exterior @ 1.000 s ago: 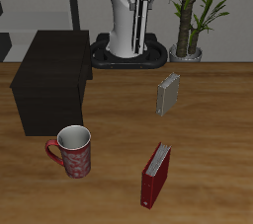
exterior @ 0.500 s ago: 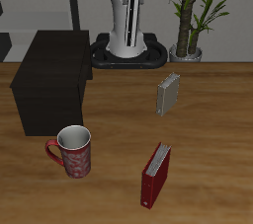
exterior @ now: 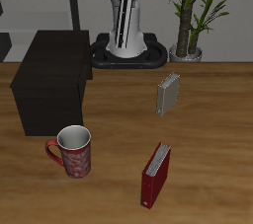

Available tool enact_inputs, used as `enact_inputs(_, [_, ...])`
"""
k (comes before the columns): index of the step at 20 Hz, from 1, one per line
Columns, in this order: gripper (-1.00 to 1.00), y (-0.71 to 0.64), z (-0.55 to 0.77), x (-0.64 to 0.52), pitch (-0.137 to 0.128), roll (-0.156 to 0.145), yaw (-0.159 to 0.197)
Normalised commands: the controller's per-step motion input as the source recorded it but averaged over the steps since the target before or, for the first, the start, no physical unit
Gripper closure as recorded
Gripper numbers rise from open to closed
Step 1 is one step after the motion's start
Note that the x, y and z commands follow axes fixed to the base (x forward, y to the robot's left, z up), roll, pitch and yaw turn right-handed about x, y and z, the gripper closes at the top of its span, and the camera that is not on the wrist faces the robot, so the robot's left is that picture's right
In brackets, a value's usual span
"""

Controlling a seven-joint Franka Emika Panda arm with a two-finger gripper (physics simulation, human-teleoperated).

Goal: Place the striped book in the top region of the shelf

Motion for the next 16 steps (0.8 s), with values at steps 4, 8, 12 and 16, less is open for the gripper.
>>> enact_inputs(4, [1.00, -0.10, -0.25, 0.21, 0.049, -0.158, 0.054])
enact_inputs(8, [1.00, -0.05, -0.22, 0.28, 0.071, -0.120, 0.016])
enact_inputs(12, [1.00, -0.06, -0.16, 0.25, 0.046, -0.161, 0.043])
enact_inputs(16, [1.00, 0.00, -0.08, 0.20, -0.001, -0.157, 0.073])
